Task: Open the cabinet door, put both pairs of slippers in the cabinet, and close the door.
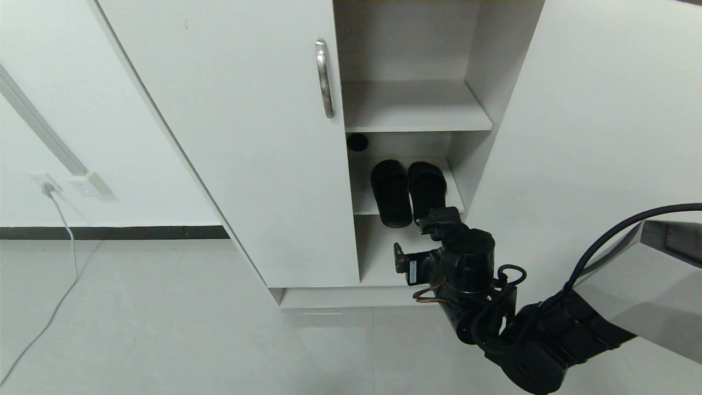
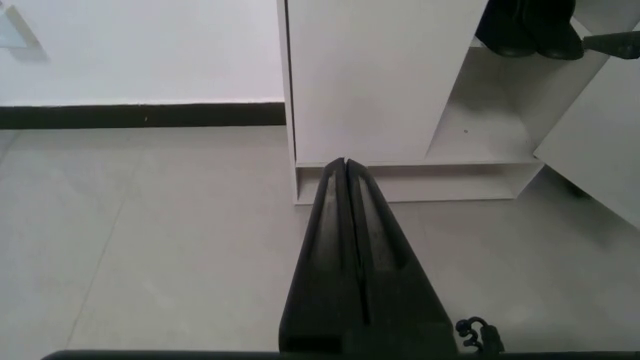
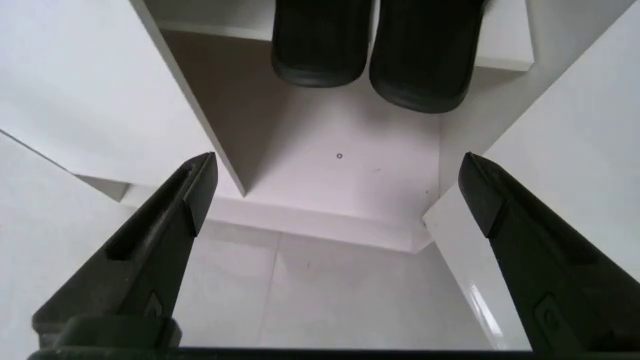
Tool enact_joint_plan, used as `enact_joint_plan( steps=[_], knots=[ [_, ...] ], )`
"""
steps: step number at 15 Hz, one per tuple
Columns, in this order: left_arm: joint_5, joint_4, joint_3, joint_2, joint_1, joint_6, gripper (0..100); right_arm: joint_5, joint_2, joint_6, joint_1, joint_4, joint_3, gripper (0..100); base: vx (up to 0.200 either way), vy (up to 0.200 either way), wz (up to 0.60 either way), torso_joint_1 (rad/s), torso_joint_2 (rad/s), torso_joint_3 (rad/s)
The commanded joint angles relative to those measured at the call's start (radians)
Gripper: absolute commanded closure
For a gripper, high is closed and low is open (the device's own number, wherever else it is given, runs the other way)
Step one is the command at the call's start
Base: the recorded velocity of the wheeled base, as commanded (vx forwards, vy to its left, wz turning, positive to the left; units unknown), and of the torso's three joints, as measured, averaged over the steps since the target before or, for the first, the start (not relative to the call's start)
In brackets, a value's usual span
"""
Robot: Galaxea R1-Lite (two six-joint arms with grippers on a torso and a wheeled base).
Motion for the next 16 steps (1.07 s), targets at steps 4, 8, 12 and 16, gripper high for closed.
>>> enact_joint_plan(
  steps=[4,8,12,16],
  knots=[
    [-0.003,0.001,0.0,0.001,0.0,-0.001,100,0.0,-0.007,-0.003,0.003,0.0,0.006,0,0.0,0.0,0.0,0.006,0.0,0.154],
    [-0.003,-0.001,0.0,0.001,0.0,0.004,100,0.002,-0.005,-0.008,0.0,0.0,-0.004,0,0.0,0.0,0.0,0.001,0.01,0.11],
    [-0.003,-0.001,0.0,0.001,0.0,0.001,100,0.002,0.001,-0.008,0.0,0.0,0.0,0,0.0,0.0,0.0,0.0,0.0,0.0],
    [-0.001,-0.001,0.0,0.001,0.0,-0.001,100,0.003,-0.004,-0.006,-0.008,-0.002,0.003,0,0.0,0.0,0.0,0.0,0.0,0.0]
  ],
)
